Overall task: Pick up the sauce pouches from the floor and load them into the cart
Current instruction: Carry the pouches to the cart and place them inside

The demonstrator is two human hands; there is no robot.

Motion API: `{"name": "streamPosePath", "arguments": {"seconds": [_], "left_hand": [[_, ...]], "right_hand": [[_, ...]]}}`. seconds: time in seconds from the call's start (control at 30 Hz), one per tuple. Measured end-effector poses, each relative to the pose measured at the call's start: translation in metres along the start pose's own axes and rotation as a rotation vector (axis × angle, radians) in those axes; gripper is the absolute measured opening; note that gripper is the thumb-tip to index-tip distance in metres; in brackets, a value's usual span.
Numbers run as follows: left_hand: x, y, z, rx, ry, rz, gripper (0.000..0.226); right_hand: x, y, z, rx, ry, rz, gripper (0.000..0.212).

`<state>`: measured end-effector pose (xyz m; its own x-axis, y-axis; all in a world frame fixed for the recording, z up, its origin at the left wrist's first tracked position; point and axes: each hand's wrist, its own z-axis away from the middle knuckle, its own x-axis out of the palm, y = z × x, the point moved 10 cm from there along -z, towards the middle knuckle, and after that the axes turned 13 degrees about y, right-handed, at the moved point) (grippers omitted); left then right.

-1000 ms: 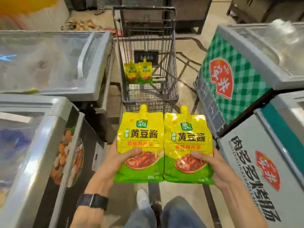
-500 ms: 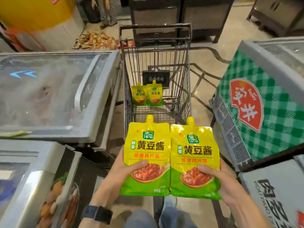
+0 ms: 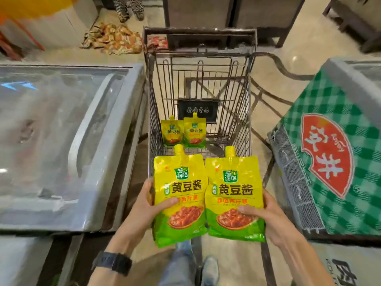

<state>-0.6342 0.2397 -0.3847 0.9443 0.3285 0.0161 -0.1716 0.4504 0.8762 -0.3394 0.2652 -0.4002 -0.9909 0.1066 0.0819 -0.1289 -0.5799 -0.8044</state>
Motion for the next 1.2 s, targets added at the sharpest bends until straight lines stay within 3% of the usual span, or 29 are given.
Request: {"name": "streamPosePath", "arguments": {"seconds": [0.1, 0.23, 0.37, 0.47, 0.57, 0.67, 0.8, 0.87, 0.97, 1.1, 1.2], "left_hand": [[0.009, 0.003, -0.048, -0.004, -0.038, -0.029, 0.098], [0.023, -0.002, -0.121, 0.09, 0.041, -0.17, 0.08], [0.045, -0.012, -0.192, 0.183, 0.146, -0.32, 0.064], [0.058, -0.037, -0.246, 0.157, 0.168, -0.322, 0.062], [0.057, -0.062, -0.298, 0.133, 0.238, -0.336, 0.067], [0.057, -0.075, -0.334, 0.212, 0.294, -0.356, 0.059], [0.055, -0.085, -0.366, 0.326, 0.331, -0.334, 0.045], [0.048, -0.098, -0.38, 0.322, 0.359, -0.367, 0.041], [0.039, -0.115, -0.384, 0.299, 0.403, -0.466, 0.031], [0.053, -0.101, -0.378, 0.371, 0.38, -0.829, 0.053], [0.071, -0.076, -0.378, 0.471, 0.318, -0.857, 0.053]], "right_hand": [[0.009, -0.004, -0.041, -0.018, 0.055, 0.004, 0.11], [0.012, 0.004, -0.099, -0.077, 0.228, 0.097, 0.087], [0.014, 0.036, -0.155, -0.061, 0.373, 0.222, 0.114], [0.02, 0.059, -0.203, -0.015, 0.422, 0.257, 0.11], [0.031, 0.075, -0.256, -0.031, 0.408, 0.247, 0.112], [0.038, 0.072, -0.308, -0.139, 0.425, 0.264, 0.084], [0.047, 0.065, -0.37, -0.27, 0.447, 0.262, 0.075], [0.051, 0.068, -0.395, -0.294, 0.438, 0.31, 0.059], [0.059, 0.075, -0.414, -0.295, 0.398, 0.429, 0.054], [0.069, 0.076, -0.41, -0.302, 0.349, 0.563, 0.047], [0.078, 0.061, -0.407, -0.323, 0.301, 0.674, 0.047]]}}
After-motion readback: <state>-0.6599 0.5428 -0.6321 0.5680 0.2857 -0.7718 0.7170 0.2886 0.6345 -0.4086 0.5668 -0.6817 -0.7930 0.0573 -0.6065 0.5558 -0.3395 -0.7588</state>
